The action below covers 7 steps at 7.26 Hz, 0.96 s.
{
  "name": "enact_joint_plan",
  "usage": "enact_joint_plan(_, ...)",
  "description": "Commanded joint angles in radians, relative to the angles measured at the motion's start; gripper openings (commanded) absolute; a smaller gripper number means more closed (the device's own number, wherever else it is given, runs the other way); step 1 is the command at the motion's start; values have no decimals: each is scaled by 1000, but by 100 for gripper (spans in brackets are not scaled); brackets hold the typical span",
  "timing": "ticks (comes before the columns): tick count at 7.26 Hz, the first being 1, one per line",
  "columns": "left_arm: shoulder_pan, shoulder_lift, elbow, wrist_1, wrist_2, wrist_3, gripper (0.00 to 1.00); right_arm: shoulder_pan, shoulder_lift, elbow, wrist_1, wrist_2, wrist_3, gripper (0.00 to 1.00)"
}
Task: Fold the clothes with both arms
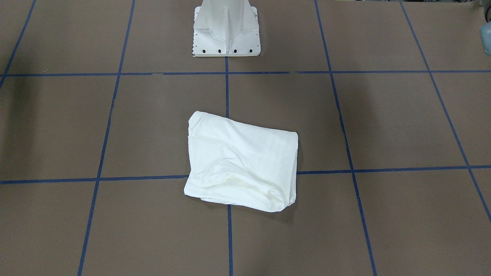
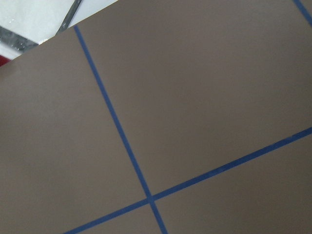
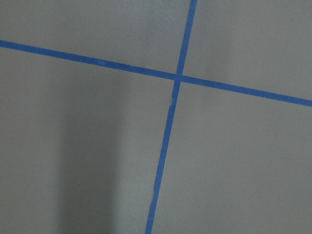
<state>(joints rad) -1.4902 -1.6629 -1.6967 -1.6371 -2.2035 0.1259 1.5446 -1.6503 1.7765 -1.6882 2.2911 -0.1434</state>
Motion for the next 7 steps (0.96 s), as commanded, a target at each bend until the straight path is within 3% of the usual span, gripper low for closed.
enact_joint_plan(1,-16,104,3,46,-10,3,100,9,-38,6,7,-1,11,100)
enact_joint_plan(3,-16,78,-39,156,-15,-8,100,8,-39,4,7,-2,13,100)
enact_joint_plan(7,-16,114,-72,141,-45,-41,100,8,-37,8,8,-1,19,100)
